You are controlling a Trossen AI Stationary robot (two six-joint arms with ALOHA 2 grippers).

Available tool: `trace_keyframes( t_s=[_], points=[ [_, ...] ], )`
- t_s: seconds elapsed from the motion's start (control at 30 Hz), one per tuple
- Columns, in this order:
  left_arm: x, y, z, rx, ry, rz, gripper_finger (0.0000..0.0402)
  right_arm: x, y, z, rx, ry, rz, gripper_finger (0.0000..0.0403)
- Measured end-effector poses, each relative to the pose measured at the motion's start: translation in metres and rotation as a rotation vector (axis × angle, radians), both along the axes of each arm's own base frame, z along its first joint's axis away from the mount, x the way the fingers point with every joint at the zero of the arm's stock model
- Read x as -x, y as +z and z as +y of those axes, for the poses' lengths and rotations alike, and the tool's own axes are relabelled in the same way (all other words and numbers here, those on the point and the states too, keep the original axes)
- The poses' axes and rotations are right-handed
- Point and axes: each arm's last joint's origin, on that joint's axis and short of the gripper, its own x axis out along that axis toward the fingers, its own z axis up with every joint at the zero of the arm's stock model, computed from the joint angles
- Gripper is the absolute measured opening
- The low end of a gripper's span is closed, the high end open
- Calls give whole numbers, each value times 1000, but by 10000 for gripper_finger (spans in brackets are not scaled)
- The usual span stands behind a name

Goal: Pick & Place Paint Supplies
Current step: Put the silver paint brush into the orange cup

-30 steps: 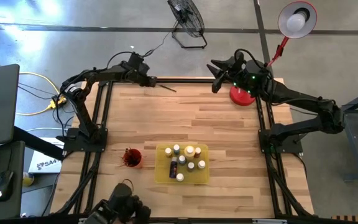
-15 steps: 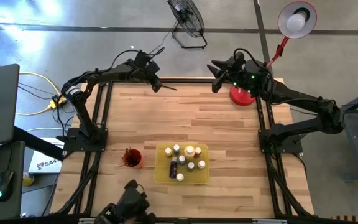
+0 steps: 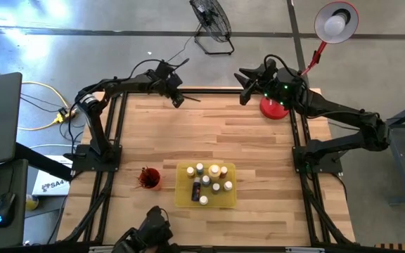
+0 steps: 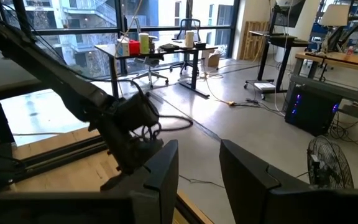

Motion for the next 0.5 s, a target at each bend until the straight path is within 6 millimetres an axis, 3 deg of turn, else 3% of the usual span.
trace_keyframes(
  t_s=[0.5],
  points=[
    [-15,-17,7,26,146,-30,0,0,0,0,0,0,-1,109]
  ],
)
